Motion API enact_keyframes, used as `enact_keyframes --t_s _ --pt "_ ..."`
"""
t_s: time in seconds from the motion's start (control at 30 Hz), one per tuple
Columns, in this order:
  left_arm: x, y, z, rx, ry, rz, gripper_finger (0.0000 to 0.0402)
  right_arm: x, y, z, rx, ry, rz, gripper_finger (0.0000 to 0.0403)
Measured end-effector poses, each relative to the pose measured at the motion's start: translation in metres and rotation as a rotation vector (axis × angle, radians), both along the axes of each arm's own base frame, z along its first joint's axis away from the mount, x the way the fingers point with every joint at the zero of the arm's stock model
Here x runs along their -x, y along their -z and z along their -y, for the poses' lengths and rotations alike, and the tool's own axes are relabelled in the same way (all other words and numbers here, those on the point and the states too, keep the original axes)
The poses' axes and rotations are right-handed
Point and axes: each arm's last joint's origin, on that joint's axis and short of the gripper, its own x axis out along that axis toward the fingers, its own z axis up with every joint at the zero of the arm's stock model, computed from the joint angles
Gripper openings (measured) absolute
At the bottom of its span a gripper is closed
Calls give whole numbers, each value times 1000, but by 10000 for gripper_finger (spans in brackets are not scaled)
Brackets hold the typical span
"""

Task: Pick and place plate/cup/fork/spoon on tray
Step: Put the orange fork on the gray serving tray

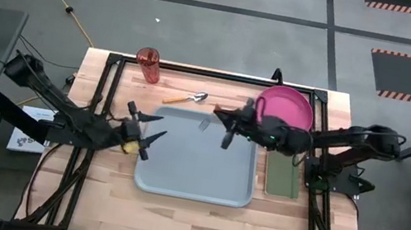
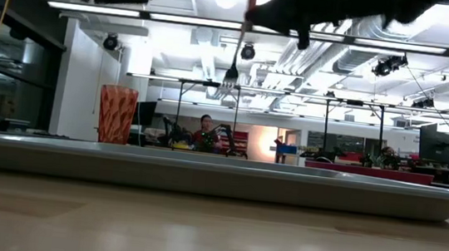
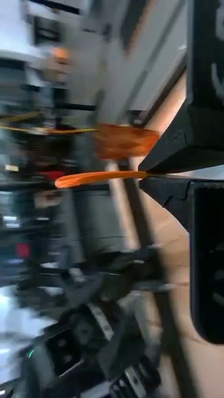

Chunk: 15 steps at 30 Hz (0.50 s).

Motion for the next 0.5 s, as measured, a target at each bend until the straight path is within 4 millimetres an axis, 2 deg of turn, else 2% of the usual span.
enact_keyframes --t_s 0.1,0.2,0.23,0.37,0.5 --pt "9 2 -8 22 101 210 211 19 15 4 28 20 229 0" --pt "17 -3 -21 44 167 428 211 43 16 6 72 29 530 0" --pt "19 -4 -26 56 195 494 211 48 19 5 89 35 558 0" --pt "15 -7 -44 113 258 655 211 31 5 2 166 40 579 0" --pt "4 -1 -58 168 253 656 211 2 -15 -5 251 -8 616 0"
